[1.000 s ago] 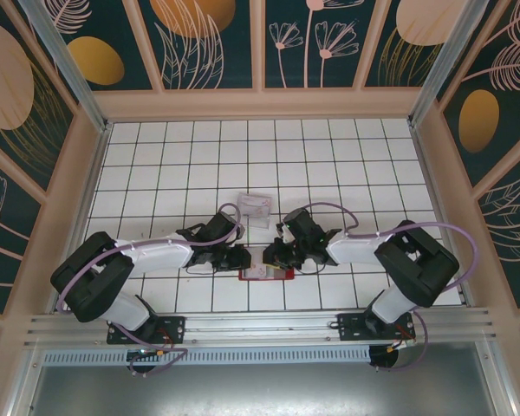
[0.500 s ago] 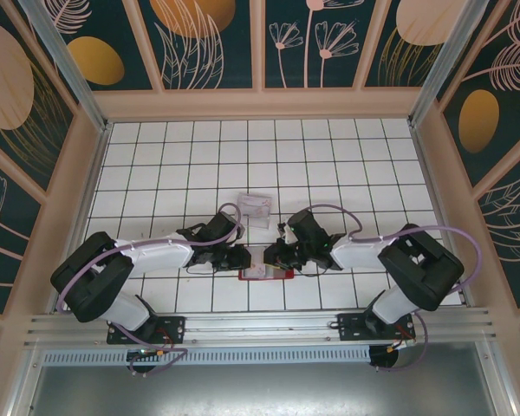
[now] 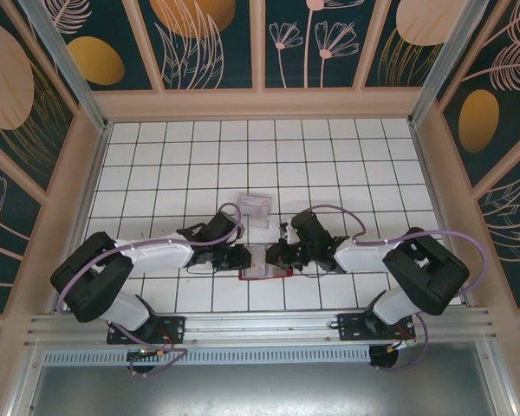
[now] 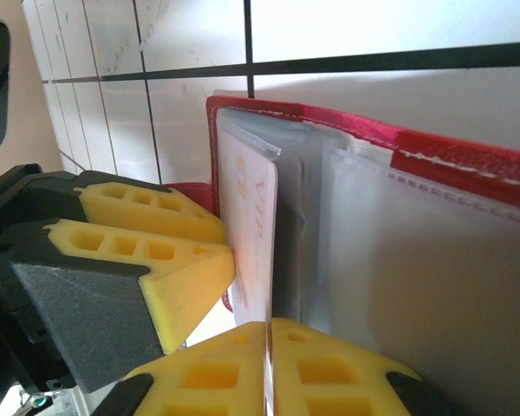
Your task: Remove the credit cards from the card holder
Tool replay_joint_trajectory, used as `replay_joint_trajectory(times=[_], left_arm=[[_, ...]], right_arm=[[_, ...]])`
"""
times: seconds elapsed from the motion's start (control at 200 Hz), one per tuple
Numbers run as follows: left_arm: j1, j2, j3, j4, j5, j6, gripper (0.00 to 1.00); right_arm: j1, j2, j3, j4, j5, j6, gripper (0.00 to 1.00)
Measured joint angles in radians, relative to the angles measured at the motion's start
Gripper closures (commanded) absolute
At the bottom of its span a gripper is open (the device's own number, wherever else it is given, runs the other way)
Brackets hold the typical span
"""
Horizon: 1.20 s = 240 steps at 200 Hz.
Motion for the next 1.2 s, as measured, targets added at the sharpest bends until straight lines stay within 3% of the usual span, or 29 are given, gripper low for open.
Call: replay_joint_trajectory(times=[0.22, 0.671, 0.936, 1.201], left_arm=[[-0.003, 0.0, 0.001, -0.002, -0.003, 0.0, 0.76], [-0.004, -0.004, 0.001, -0.007, -0.019, 0.0, 0.77], [-0.004, -0.003, 0.003, -0.011, -0.02, 0.0, 0.77], [-0.004, -0.003, 0.003, -0.011, -0.022, 0.0, 0.77]], right_arm=[[-0.004, -0.004, -0.005, 0.0, 0.002, -0.001, 0.97], [-0.041, -0.055, -0.02, -0.058, 0.013, -0.029, 1.0], [-0.047, -0.042, -0.02, -0.044, -0.003, -0.033, 0.85], [-0.047, 0.017, -0.02, -0.013, -0.011, -0.033, 0.82]])
